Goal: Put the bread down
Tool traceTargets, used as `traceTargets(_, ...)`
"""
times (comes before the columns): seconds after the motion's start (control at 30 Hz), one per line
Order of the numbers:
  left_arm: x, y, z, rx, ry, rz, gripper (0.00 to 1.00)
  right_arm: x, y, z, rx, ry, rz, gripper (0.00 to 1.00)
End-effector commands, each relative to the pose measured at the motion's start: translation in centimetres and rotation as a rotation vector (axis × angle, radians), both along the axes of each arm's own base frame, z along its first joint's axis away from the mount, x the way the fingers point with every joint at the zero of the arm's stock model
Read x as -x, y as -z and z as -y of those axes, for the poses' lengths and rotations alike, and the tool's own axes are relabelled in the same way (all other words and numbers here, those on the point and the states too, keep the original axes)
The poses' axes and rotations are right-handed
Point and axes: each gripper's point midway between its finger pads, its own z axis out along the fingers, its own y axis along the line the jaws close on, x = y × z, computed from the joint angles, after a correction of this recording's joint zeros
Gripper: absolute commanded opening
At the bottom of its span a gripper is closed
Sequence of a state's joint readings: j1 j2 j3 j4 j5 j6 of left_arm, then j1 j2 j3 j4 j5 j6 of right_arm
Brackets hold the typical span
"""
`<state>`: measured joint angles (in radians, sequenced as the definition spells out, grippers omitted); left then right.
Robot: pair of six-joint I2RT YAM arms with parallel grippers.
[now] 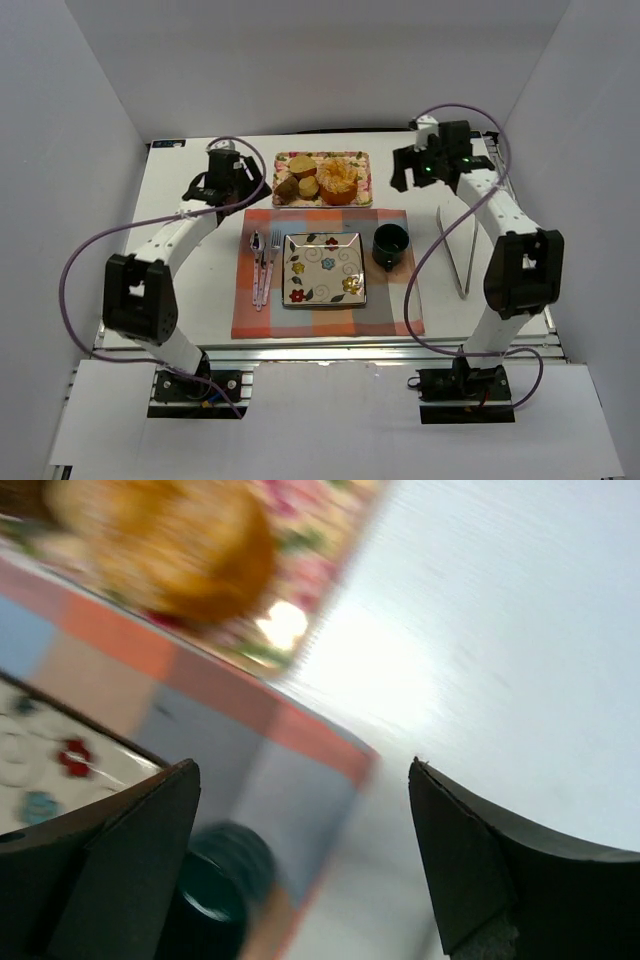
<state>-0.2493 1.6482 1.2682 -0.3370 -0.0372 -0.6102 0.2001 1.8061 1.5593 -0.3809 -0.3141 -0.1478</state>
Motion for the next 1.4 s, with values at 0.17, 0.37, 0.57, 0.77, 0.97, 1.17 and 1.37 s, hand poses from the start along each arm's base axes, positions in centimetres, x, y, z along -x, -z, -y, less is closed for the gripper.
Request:
traceTargets(0.17, 5.6, -5.4, -4.8, -0.059, -0.156, 0.182, 0.92, 8.5, 1.6, 12.7, 0.303, 0.357, -0.073, 0.89)
traceTargets(0.37, 7.3, -6.1, -6.4, -0.108, -0.191, 0.217, 0.97, 13.9, 5.4, 17.6, 0.267, 0.475, -0.234, 0.89)
traceTargets(0.57, 7.8, -5.4, -6.5, -0.142, -0.156, 0.197, 0.97, 17.0, 10.2, 16.8, 0.199, 0.317, -0.374, 0.89)
traceTargets(0.77, 8.6, -5.4, -6.4, -0.118, -0.153, 0.214, 0.98, 17.1, 12.6, 17.9, 0.236, 0.347, -0.431, 0.89)
traceTargets(0.97, 9.2, -5.1, -6.6, -0.092, -0.179, 0.214, 0.98, 16.5, 14.6, 18.9, 0.259, 0.398, -0.458, 0.90)
traceTargets(1.17, 9.7, -4.9, -6.7, -0.056, -0.212, 0.220, 0.97, 15.2, 16.2, 18.9, 0.241, 0.413, -0.450, 0.89)
traceTargets(1.37, 9.8, -5.2, -6.8, -0.049, -0.224, 0.216, 0.97, 13.6, 17.6, 19.4, 0.240, 0.449, -0.443, 0.86)
